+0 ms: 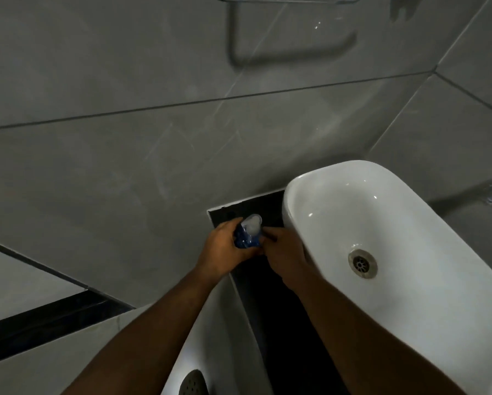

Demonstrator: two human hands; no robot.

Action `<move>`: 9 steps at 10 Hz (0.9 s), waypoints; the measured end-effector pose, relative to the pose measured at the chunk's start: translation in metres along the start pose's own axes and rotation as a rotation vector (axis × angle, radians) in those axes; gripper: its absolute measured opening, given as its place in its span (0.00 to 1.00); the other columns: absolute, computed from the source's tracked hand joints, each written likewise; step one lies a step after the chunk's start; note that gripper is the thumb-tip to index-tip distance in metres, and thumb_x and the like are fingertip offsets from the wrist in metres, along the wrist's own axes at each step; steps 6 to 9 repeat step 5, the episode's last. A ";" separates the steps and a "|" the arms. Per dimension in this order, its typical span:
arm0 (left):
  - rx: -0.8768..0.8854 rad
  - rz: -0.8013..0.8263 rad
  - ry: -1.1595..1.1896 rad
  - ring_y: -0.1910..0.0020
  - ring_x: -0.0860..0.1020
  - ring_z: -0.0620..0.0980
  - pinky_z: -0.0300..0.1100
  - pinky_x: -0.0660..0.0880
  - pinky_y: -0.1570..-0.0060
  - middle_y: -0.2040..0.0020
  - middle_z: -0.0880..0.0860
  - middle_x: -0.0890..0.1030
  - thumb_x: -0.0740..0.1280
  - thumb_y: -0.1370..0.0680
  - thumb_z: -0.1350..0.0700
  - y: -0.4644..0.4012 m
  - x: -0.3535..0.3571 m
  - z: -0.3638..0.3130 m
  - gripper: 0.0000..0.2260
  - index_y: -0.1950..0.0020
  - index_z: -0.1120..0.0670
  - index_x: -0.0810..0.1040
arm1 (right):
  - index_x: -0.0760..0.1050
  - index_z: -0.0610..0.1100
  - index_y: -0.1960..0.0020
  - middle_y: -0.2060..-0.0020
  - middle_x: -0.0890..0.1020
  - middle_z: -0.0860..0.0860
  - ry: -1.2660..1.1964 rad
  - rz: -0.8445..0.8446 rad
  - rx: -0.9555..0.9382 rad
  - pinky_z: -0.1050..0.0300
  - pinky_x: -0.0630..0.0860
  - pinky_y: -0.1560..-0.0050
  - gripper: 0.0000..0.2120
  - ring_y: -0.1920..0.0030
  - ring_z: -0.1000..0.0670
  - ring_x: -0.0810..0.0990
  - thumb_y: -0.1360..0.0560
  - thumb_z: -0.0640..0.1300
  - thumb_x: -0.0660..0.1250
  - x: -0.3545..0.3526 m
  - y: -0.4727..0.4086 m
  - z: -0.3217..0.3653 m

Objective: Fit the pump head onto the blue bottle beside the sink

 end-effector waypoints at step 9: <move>-0.036 -0.043 -0.097 0.55 0.82 0.55 0.38 0.74 0.58 0.53 0.55 0.82 0.83 0.37 0.58 -0.060 -0.037 0.015 0.26 0.41 0.58 0.80 | 0.80 0.37 0.51 0.54 0.85 0.39 0.055 -0.032 -0.061 0.46 0.77 0.46 0.09 0.52 0.40 0.82 0.27 0.38 0.63 0.027 -0.069 0.033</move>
Point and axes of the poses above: each hand's wrist, its own y-axis away from the middle knuckle, its own x-axis out of the palm, z = x × y, the point moved 5 cm from there along -y, towards the middle knuckle
